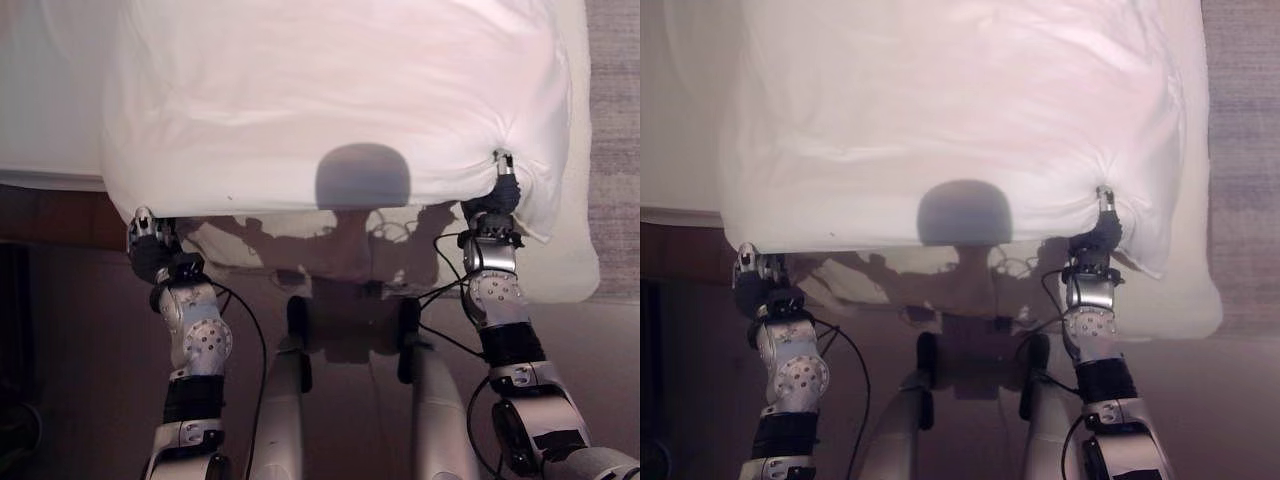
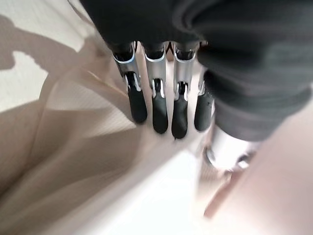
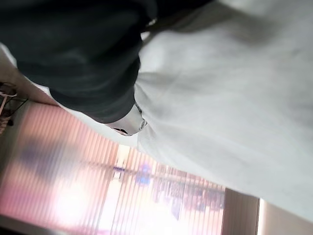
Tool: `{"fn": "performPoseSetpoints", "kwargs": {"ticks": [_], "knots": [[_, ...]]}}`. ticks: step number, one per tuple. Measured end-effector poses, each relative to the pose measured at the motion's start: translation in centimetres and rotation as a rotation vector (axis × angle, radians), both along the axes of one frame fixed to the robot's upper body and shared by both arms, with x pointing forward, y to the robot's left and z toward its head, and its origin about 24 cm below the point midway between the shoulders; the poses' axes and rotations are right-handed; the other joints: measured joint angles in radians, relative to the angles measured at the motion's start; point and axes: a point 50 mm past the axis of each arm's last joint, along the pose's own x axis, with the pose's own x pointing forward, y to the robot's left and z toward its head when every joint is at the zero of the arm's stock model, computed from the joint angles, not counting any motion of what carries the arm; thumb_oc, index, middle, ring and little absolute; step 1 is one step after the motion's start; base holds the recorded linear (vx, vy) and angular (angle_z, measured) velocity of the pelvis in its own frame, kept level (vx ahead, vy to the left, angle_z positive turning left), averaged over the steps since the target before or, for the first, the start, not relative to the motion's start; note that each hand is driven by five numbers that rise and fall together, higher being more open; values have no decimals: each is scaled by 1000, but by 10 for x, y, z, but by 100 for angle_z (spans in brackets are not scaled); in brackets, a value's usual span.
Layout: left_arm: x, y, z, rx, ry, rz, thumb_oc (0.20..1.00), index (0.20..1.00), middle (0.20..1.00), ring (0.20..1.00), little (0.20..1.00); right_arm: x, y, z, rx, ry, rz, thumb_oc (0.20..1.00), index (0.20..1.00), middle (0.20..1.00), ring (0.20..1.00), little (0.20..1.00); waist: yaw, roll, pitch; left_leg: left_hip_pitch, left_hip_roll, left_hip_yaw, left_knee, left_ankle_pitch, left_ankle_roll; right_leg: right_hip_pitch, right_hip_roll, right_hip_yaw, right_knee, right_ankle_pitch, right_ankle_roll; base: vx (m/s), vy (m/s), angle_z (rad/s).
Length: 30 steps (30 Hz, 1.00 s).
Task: Make the bed
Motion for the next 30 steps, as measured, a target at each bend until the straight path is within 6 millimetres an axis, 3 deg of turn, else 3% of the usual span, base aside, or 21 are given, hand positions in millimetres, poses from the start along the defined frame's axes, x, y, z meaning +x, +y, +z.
{"fn": "performPoseSetpoints", "kwargs": {"ticks": [5,9,14,21,30], "knots": [[1,-9,-40,-152,63,-49,1000,1000,1000,1000,1000,-10,16,0,-17,-47,51,200,200,200,200,200,-5,-6,-3,3,-1,5,6,0,0,3,0,6,-1,4,3,0,0,0],[7,-29,-54,-194,79,-145,1000,1000,1000,1000,1000,-11,24,-5,-33,-52,78,200,200,200,200,200,-18,-14,-7,2,-1,9,9,0,1,3,1,11,-4,8,4,0,0,0],[24,-63,-48,-199,27,-299,1000,1000,1000,1000,1000,-15,36,-4,-56,-80,125,200,200,200,200,200,-33,-29,-15,4,0,17,9,-1,1,2,5,22,-11,14,6,-1,0,-4],[29,-95,-49,-126,-27,-511,1000,1000,1000,1000,1000,-16,51,-5,-62,-109,181,200,200,200,200,200,-54,-64,-34,2,0,22,8,-5,2,3,9,34,-25,20,11,-2,-1,-2],[24,-110,-46,-90,-159,-680,1000,1000,1000,1000,1000,-17,53,-6,-70,-128,199,200,200,200,200,200,-54,-64,-34,3,0,23,9,-6,2,3,10,35,-25,20,11,0,0,0]]}}
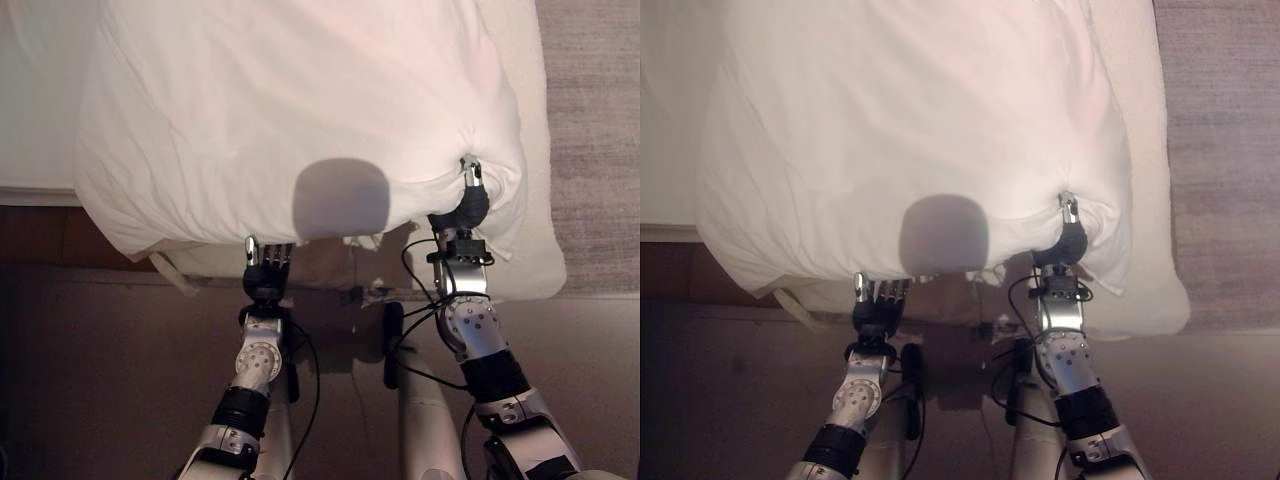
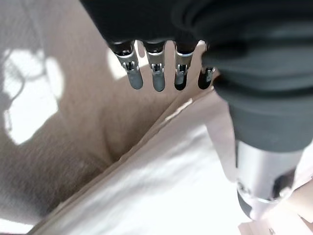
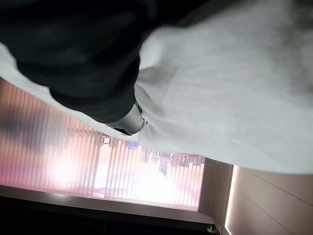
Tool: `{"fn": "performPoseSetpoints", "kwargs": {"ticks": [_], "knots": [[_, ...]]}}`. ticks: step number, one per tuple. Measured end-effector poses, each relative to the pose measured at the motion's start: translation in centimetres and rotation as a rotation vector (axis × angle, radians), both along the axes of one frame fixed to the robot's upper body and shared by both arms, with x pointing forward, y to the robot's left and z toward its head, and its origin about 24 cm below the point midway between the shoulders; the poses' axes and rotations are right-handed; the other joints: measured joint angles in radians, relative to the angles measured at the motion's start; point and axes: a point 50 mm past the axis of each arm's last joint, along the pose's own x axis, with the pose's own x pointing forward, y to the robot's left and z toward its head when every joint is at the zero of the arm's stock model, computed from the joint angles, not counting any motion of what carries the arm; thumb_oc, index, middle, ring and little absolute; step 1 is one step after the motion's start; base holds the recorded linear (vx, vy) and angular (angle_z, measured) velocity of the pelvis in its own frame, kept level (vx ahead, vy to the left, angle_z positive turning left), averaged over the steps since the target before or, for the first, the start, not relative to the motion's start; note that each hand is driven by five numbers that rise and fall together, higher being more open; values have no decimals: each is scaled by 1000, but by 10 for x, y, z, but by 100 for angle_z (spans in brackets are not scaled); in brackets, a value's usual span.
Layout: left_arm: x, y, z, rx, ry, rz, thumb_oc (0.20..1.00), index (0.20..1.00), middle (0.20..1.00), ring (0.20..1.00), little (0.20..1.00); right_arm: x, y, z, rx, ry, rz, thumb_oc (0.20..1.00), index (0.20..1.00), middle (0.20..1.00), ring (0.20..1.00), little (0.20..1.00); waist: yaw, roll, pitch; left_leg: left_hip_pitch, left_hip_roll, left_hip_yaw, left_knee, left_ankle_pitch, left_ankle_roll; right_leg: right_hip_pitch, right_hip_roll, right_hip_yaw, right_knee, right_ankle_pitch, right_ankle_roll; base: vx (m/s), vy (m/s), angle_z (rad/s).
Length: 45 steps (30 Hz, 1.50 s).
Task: Make the bed
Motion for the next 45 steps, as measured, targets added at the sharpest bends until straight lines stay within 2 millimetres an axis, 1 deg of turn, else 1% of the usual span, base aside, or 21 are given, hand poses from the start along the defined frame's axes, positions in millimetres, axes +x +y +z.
{"fn": "performPoseSetpoints", "kwargs": {"ticks": [8,11,15,16,21,24,25,27,28,29,32,35,39,42,44,45], "knots": [[5,3,14,-39,-113,-10,1000,1000,1000,1000,1000,0,1,-1,12,-11,17,200,200,200,200,200,0,0,0,0,0,0,1,0,0,1,0,0,1,0,0,0,0,0],[11,5,26,-49,-166,13,1000,1000,1000,1000,1000,0,1,-1,12,-8,21,200,200,200,200,200,0,-4,-2,0,0,0,2,0,0,0,1,1,1,0,0,0,0,0],[15,7,37,-55,-207,40,1000,1000,1000,1000,1000,-1,1,-2,18,-13,26,200,200,200,200,200,-1,-6,-3,-1,1,-1,3,0,0,0,1,1,1,0,0,0,0,0],[15,9,43,-72,-231,57,1000,1000,1000,1000,1000,-1,1,-2,19,-15,27,200,200,200,200,200,-1,-6,-3,-3,1,-1,3,-1,0,-1,1,1,1,0,0,0,0,0],[19,14,54,-72,-275,89,1000,1000,1000,1000,1000,-1,1,-2,18,-22,28,200,200,200,200,200,-2,-7,-4,-12,5,0,23,-15,0,-2,6,3,0,0,0,4,-2,-2],[21,16,58,-78,-273,117,1000,1000,1000,1000,1000,-1,3,-2,21,-20,33,200,200,200,200,200,-4,-22,-12,-22,7,5,32,-21,-1,-15,8,10,1,0,1,8,-5,-7],[24,18,59,-82,-253,137,1000,1000,1000,1000,1000,-1,6,-3,16,-18,44,200,200,200,200,200,-9,-30,-17,-22,7,8,33,-21,-1,-17,8,13,3,0,1,13,6,-5],[29,21,62,-79,-232,154,1000,1000,1000,1000,1000,-2,9,-4,16,-16,56,200,200,200,200,200,-14,-36,-20,-21,7,10,34,-22,0,-16,8,15,3,0,1,5,5,-2],[35,26,64,-75,-208,182,667,667,667,667,667,-2,14,-4,15,-14,73,200,200,200,200,200,-23,-40,-22,-21,7,12,35,-22,0,-16,8,17,3,1,2,8,4,-3],[37,27,69,-77,-206,197,200,200,200,200,200,-2,17,-5,14,-11,83,200,200,200,200,200,-25,-41,-23,-20,7,14,36,-22,1,-17,8,19,3,1,2,6,-3,-3],[39,29,74,-84,-201,222,200,200,200,200,200,-2,19,-5,17,-10,90,200,200,200,200,200,-25,-41,-23,-18,7,16,37,-22,1,-16,8,23,4,2,3,4,-12,-2],[38,31,71,-88,-179,239,200,200,200,200,200,-3,19,-7,19,-2,90,200,200,200,200,200,-23,-41,-23,-12,6,21,31,-22,1,-16,9,27,3,3,3,20,-58,-3],[36,35,68,-93,-171,254,200,200,200,200,200,-3,22,-14,18,32,98,200,200,200,200,200,-21,-41,-23,32,8,29,6,-21,0,10,14,37,-5,3,4,42,-116,-9],[31,41,59,-96,-155,277,200,200,200,200,200,-5,26,-23,0,71,112,200,200,200,200,200,-18,-40,-23,98,11,24,-35,-18,-4,57,24,45,-23,1,3,48,-159,-14],[28,42,56,-90,-156,278,200,200,200,200,200,-6,24,-26,-28,85,100,200,200,200,200,200,-17,-40,-23,121,13,24,-57,-12,-11,70,27,45,-27,-1,2,42,-159,-5],[23,44,51,-87,-150,281,200,200,200,200,200,-7,21,-31,-49,108,83,200,200,200,200,200,-14,-40,-23,143,16,23,-84,1,-17,82,30,44,-31,-5,-1,32,-200,-5]]}}
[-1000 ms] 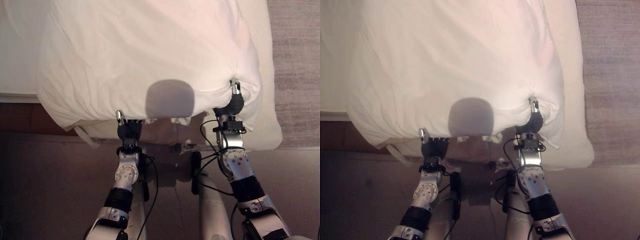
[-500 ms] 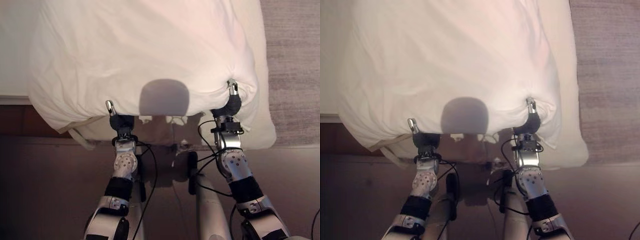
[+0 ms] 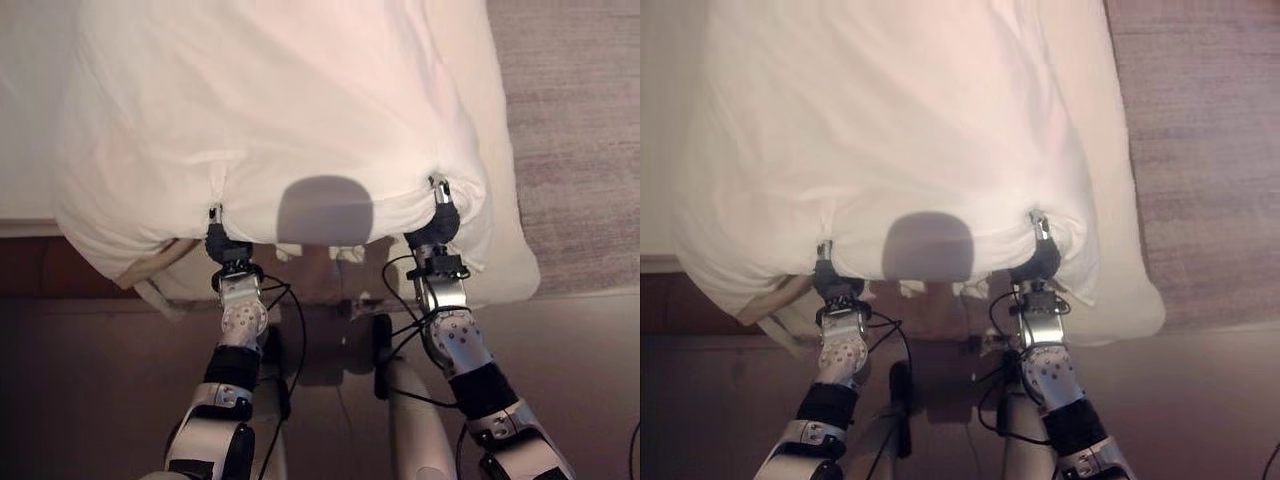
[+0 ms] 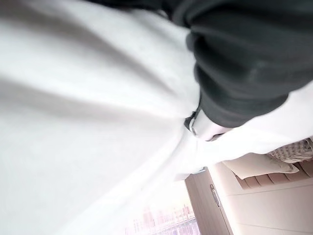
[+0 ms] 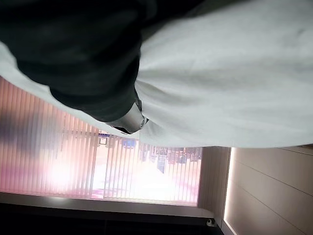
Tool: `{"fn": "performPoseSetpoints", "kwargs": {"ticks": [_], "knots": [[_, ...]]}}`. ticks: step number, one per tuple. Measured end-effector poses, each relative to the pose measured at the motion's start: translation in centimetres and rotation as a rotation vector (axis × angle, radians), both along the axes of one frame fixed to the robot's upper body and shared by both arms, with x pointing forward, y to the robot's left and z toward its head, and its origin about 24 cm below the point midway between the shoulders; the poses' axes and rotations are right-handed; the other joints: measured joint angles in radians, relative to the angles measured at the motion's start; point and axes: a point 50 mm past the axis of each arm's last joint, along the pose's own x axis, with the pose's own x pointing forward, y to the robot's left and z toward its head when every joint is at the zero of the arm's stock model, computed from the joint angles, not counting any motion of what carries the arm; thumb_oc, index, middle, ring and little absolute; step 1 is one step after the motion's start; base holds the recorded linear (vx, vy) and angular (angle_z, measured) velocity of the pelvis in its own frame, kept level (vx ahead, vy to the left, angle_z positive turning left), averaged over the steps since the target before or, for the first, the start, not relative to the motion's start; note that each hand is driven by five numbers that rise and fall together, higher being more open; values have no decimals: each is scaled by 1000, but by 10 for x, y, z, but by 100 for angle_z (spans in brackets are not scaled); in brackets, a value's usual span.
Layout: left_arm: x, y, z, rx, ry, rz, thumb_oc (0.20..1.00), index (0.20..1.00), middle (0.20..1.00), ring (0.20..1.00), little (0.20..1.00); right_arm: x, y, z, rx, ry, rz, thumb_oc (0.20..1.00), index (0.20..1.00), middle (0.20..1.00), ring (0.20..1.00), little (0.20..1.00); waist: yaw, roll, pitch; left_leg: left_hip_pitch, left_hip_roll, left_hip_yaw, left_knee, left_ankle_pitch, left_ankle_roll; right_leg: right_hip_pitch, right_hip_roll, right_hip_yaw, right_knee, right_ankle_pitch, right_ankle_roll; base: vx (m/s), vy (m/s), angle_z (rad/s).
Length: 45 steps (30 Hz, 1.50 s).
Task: Make the bed
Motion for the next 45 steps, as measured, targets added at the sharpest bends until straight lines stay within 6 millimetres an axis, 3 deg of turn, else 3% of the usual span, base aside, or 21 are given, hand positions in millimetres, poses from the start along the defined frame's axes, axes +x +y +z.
{"fn": "performPoseSetpoints", "kwargs": {"ticks": [4,7,9,11,16,17,18,19,20,21,22,24,25,26,27,29,30,31,39,42,45], "knots": [[-12,4,-16,10,41,16,200,200,200,200,200,1,-8,-24,-78,105,-43,200,200,200,200,200,18,1,0,53,24,-21,-29,13,-16,44,21,-26,17,-30,-21,26,-148,8],[-19,5,-25,19,123,46,200,200,200,200,200,-1,-16,-43,-96,203,-76,200,200,200,200,200,67,-1,-1,90,31,-146,-55,13,-17,44,17,-14,98,-81,-38,24,59,9],[-19,5,-21,36,151,64,200,200,200,200,200,-3,-19,-54,-122,256,-90,200,200,200,200,200,55,-4,-5,113,37,-164,-94,22,-6,53,8,-16,123,-109,-36,34,308,40],[-18,5,-14,64,171,80,200,200,200,200,200,-5,-21,-59,-123,294,-109,200,200,200,200,200,62,-6,-6,117,59,-162,-113,17,-2,53,11,-10,123,-104,-29,9,245,23],[-19,1,-12,35,203,83,200,200,200,200,200,-5,-22,-66,-111,370,-149,200,200,200,200,200,61,-11,-10,91,33,-138,-84,16,-20,56,-11,-17,79,-77,-11,-57,542,0],[-18,-1,-12,35,206,78,200,200,200,200,200,-5,-24,-66,-95,378,-162,200,200,200,200,200,62,-12,-10,71,16,-124,-52,13,-23,58,-28,-23,58,-64,-5,-11,739,18],[-15,-8,-9,43,196,53,200,200,200,200,200,-4,-30,-66,-80,400,-194,200,200,200,200,200,51,-11,-10,35,-35,-109,2,-9,15,64,-65,-24,21,-34,19,26,751,16],[-15,-10,-9,45,198,48,200,200,200,200,200,-3,-30,-63,-77,397,-198,200,200,200,200,200,42,-11,-10,31,-45,-109,10,-15,27,70,-83,-24,10,-26,31,-1,749,19],[-16,-12,-10,44,201,41,200,200,200,200,200,-4,-33,-66,-75,415,-211,200,200,200,200,200,36,-11,-10,32,-68,-107,19,-21,17,76,-95,-22,2,-16,41,28,707,-3],[-17,-16,-12,41,208,28,200,200,200,200,200,-2,-35,-63,-67,418,-234,200,200,200,200,200,44,-11,-10,16,-109,-91,74,-54,72,93,-126,15,-53,20,62,-4,614,-21],[-18,-16,-15,47,216,28,200,200,200,200,200,-2,-34,-66,-62,433,-245,200,200,200,200,200,44,-9,-9,26,-112,-80,69,-57,67,113,-139,23,-94,48,58,-26,524,-45],[-22,-17,-23,52,242,22,200,200,200,200,200,-4,-35,-76,-76,489,-266,200,200,200,200,200,40,-6,-8,25,-174,-60,144,-104,121,156,-157,64,-158,124,1,-77,386,-36],[-22,-17,-23,53,242,22,200,200,200,200,200,-5,-35,-80,-81,503,-269,200,200,200,200,200,40,-5,-7,24,-178,-52,153,-109,134,150,-151,63,-148,136,-4,-78,285,-22],[-22,-16,-23,56,242,24,200,200,200,200,200,-3,-34,-81,-86,509,-268,200,200,200,200,200,50,-4,-7,23,-160,-52,153,-109,139,130,-135,62,-123,111,19,-58,220,-34],[-24,-11,-21,63,231,40,200,200,200,200,200,-4,-29,-86,-94,526,-262,200,200,200,200,200,50,0,-7,17,-142,-43,127,-97,154,90,-34,30,-18,26,45,-26,166,-27],[-28,-9,-25,88,247,51,200,200,200,200,200,-6,-26,-89,-92,531,-260,200,200,200,200,200,42,-4,-10,31,-159,-41,67,-59,166,76,76,9,42,-48,8,-17,127,-4],[-30,-10,-27,92,259,52,200,200,200,200,200,-6,-26,-90,-92,537,-262,200,200,200,200,200,38,-2,-8,43,-173,-28,36,-36,172,77,137,13,46,-90,-37,-16,71,0],[-32,-10,-28,87,265,54,200,200,200,200,200,-6,-27,-91,-95,542,-263,200,200,200,200,200,36,4,-7,51,-187,-17,22,-30,178,95,157,9,8,-77,-107,-16,37,-9],[-40,-14,-40,83,311,36,200,200,200,200,200,-8,-31,-109,-123,615,-286,200,200,200,200,200,42,33,-18,131,-197,-12,-73,4,172,154,162,33,-40,-58,-119,-44,-36,-2],[-40,-20,-42,78,317,13,200,200,200,200,200,-8,-41,-110,-199,628,-326,200,200,200,200,200,44,44,-18,81,-206,-14,42,3,124,167,144,12,-22,-70,-139,-64,-90,25],[-41,-23,-43,69,321,9,200,200,200,200,200,-5,-43,-111,-237,641,-343,200,200,200,200,200,42,59,-27,113,-207,-63,7,8,117,183,140,8,-23,-80,-152,-12,-5,9]]}}
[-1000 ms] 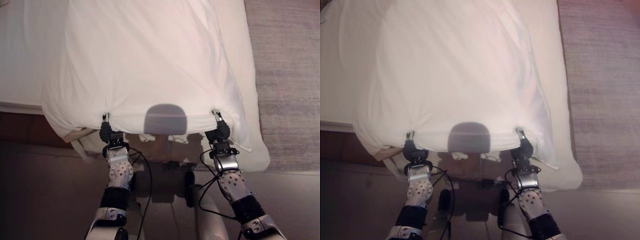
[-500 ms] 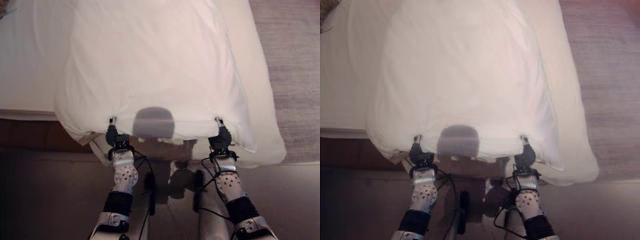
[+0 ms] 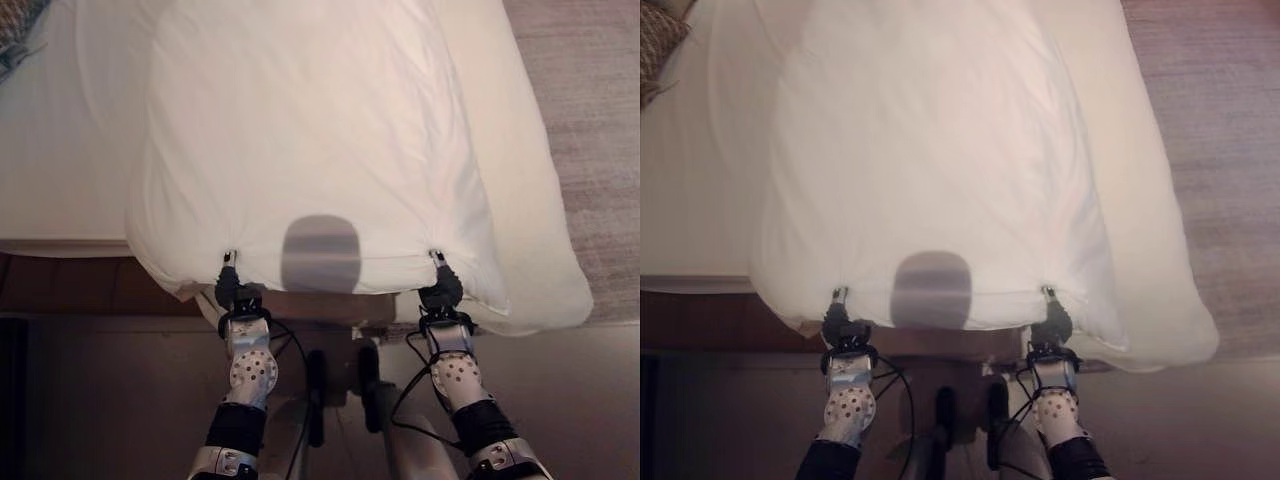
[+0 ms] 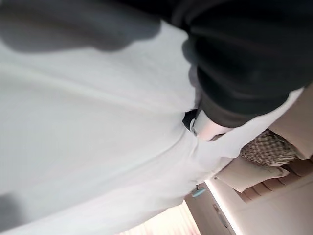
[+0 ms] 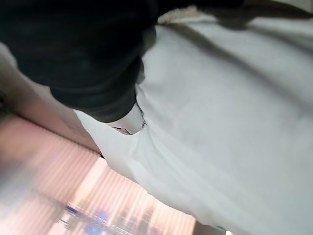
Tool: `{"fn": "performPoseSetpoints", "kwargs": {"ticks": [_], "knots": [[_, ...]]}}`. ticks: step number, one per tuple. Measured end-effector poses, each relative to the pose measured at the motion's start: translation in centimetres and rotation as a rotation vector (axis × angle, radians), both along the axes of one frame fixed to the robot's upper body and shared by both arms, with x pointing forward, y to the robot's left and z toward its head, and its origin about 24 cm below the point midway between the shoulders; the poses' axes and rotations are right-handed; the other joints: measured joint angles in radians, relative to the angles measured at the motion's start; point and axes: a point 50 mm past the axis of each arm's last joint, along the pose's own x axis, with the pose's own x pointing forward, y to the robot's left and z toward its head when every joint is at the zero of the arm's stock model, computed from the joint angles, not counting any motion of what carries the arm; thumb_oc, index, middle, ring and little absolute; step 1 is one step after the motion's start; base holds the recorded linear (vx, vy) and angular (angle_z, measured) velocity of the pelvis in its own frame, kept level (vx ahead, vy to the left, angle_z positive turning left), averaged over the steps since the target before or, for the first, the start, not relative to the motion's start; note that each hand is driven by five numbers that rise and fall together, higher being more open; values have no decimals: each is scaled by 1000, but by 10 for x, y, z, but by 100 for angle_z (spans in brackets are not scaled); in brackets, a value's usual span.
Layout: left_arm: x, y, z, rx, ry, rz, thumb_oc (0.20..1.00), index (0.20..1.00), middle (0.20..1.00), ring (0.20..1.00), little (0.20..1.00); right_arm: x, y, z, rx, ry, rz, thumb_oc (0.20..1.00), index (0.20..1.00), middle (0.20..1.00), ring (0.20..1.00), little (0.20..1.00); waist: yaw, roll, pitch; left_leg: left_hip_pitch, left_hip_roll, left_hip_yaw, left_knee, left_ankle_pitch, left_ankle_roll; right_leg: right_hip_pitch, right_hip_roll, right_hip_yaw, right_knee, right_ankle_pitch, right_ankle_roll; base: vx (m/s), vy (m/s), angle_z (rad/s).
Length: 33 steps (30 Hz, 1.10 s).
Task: Make the bed
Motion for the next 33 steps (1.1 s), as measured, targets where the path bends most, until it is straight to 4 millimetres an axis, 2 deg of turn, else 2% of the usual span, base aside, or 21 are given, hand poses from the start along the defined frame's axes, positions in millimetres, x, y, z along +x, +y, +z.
{"fn": "performPoseSetpoints", "kwargs": {"ticks": [2,3,4,6,7,11,12,14,15,16,18,19,21,22,23,25,26,28,29,32,33], "knots": [[2,0,2,3,-8,-2,200,200,200,200,200,1,-2,2,-18,-7,-1,200,200,200,200,200,-1,7,-3,0,6,-8,-15,2,-22,-7,-16,3,-8,8,-32,-4,88,8],[4,-1,4,7,-13,-12,200,200,200,200,200,0,-3,2,-22,-8,-5,200,200,200,200,200,1,-13,-5,-37,25,-7,35,-26,-46,-11,-43,-1,-25,29,-23,-6,177,20],[4,-2,5,7,-15,-14,200,200,200,200,200,-1,-4,1,-23,-8,-8,200,200,200,200,200,1,-15,-5,-39,92,-64,22,-39,-65,-8,-49,-8,-27,35,-20,-9,151,17],[4,-2,5,5,-15,-14,200,200,200,200,200,-2,-4,0,-25,-6,-8,200,200,200,200,200,-1,-12,-6,-22,188,-104,-10,-42,-78,-12,-40,-19,-4,27,-24,11,191,3],[5,-3,5,3,-15,-16,200,200,200,200,200,-1,-5,0,-29,-12,-14,200,200,200,200,200,-2,-12,-6,-7,279,-126,-51,-46,-88,-20,-44,-27,19,15,-15,23,384,2],[6,-8,7,9,-24,-38,200,200,200,200,200,-2,-10,0,-35,-15,-33,200,200,200,200,200,-3,-10,-7,-6,334,-131,-96,-51,-96,-61,-63,-33,77,-9,25,13,469,2],[6,-10,7,11,-26,-44,200,200,200,200,200,-2,-11,0,-37,-16,-38,200,200,200,200,200,-3,-9,-8,-3,320,-127,-93,-47,-88,-66,-66,-34,81,-9,39,13,573,0],[8,-17,7,26,-38,-78,200,200,200,200,200,-5,-18,-3,-30,-8,-67,200,200,200,200,200,-12,-6,-10,-5,239,-114,-23,-56,-97,-73,-119,-26,89,-8,93,59,661,19],[9,-21,6,41,-44,-100,200,200,200,200,200,-7,-22,-5,-29,-5,-85,200,200,200,200,200,-29,-8,-14,-29,199,-103,3,-50,-130,-75,-161,-17,79,4,131,58,724,45],[10,-27,6,60,-49,-134,200,200,200,200,200,-10,-27,-6,-13,-8,-113,200,200,200,200,200,-26,-12,-16,-62,138,-89,52,-58,-104,-63,-220,32,27,28,187,59,688,36],[8,-26,3,78,-49,-144,200,200,200,200,200,-11,-26,-10,1,6,-118,200,200,200,200,200,-25,-11,-17,-77,100,-39,83,-70,-63,-51,-271,51,-26,74,194,60,742,-21],[4,-20,-2,98,-39,-135,200,200,200,200,200,-9,-21,-12,6,16,-105,200,200,200,200,200,-14,0,-20,-103,74,13,165,-125,-12,-37,-283,34,-120,181,183,23,601,-90],[-1,-10,-14,113,9,-112,200,200,200,200,200,-8,-11,-14,7,31,-79,200,200,200,200,200,15,-4,-25,-98,52,84,197,-165,44,-22,-306,-55,-208,290,81,-21,437,-123],[-1,-11,-17,105,21,-108,200,200,200,200,200,-8,-11,-16,0,37,-76,200,200,200,200,200,5,1,-26,-98,43,85,196,-166,55,-28,-299,-53,-169,235,123,-39,358,-57],[-2,-11,-20,82,38,-93,200,200,200,200,200,-9,-10,-17,-4,44,-72,200,200,200,200,200,-8,5,-33,-92,30,75,159,-140,78,-47,-225,-60,-90,130,159,-36,358,-14],[-3,-8,-22,73,57,-69,200,200,200,200,200,-8,-8,-15,-9,34,-63,200,200,200,200,200,0,-2,-33,-55,13,75,45,-69,95,-97,-85,-48,68,-2,143,-11,179,-9],[-4,-9,-24,77,73,-69,200,200,200,200,200,-9,-8,-17,-9,39,-64,200,200,200,200,200,-3,-3,-32,-32,1,75,6,-51,100,-108,-23,-13,128,-27,146,9,26,22],[-7,-9,-23,100,82,-68,200,200,200,200,200,-12,-8,-21,-13,53,-63,200,200,200,200,200,-21,-15,-35,4,-32,88,-47,-28,113,-87,51,-30,117,-40,119,-14,25,28],[-8,-9,-25,102,98,-65,200,200,200,200,200,-14,-9,-24,-18,65,-62,200,200,200,200,200,-27,-16,-35,22,-56,81,-64,-22,123,-74,99,13,94,-44,96,-48,2,20],[-11,-9,-27,124,112,-64,200,200,200,200,200,-16,-10,-29,-39,86,-53,200,200,200,200,200,-27,-9,-38,23,-71,58,-87,-9,108,-30,101,10,-11,9,-55,-35,-29,1],[-11,-10,-28,119,118,-64,200,200,200,200,200,-17,-11,-31,-46,93,-51,200,200,200,200,200,-28,-9,-38,23,-73,52,-86,-3,98,-15,98,6,-37,21,-70,-107,-161,-1]]}}
